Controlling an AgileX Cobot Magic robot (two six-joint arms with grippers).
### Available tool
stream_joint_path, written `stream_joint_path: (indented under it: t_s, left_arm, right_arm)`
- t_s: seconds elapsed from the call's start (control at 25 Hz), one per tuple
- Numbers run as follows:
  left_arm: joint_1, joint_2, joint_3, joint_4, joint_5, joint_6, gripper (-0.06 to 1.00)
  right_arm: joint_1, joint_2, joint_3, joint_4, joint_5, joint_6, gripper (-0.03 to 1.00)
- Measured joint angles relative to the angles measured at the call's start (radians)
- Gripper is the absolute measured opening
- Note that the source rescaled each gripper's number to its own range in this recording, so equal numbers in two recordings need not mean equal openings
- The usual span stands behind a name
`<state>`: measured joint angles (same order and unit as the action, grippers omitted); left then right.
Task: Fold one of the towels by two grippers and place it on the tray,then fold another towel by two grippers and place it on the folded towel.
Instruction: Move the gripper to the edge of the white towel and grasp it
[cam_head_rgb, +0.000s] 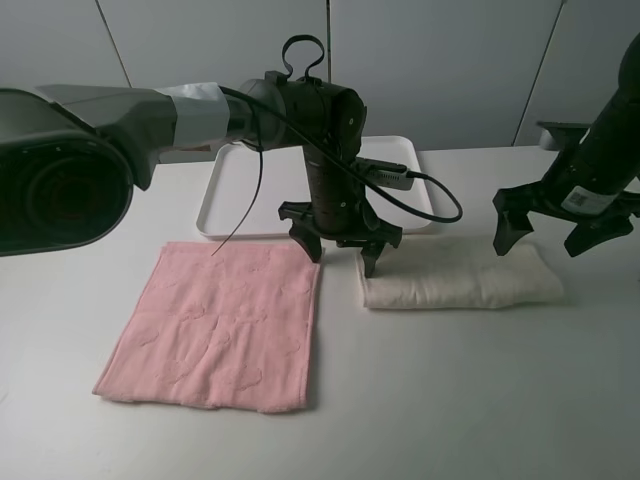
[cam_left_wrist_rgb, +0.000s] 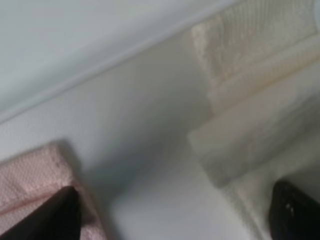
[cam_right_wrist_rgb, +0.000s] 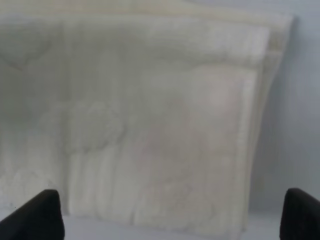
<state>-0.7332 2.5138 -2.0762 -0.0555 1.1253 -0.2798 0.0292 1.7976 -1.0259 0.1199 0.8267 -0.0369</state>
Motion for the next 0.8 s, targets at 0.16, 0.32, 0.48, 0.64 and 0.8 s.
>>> stream_joint_path:
  t_s: [0.16, 0.32, 0.48, 0.64, 0.8]
  left_arm:
    - [0.0, 0.0, 0.0, 0.0, 0.001, -0.002, 0.98]
    - [0.0, 0.002, -0.001, 0.0, 0.003, -0.002, 0.98]
    - [0.0, 0.002, -0.001, 0.0, 0.003, -0.002, 0.98]
    - [0.0, 0.002, -0.001, 0.0, 0.005, -0.002, 0.98]
    - [0.0, 0.002, -0.001, 0.001, 0.008, 0.0, 0.98]
  right_arm:
    - [-0.042, 0.058, -0.046, -0.002, 0.017, 0.0, 0.93]
    - [-0.044, 0.12, -0.072, -0.008, 0.019, -0.007, 0.93]
    - [-0.046, 0.175, -0.076, -0.033, 0.015, -0.006, 0.93]
    - [-0.046, 0.194, -0.076, -0.06, 0.007, -0.001, 0.93]
    - [-0.046, 0.202, -0.076, -0.076, -0.009, 0.01, 0.93]
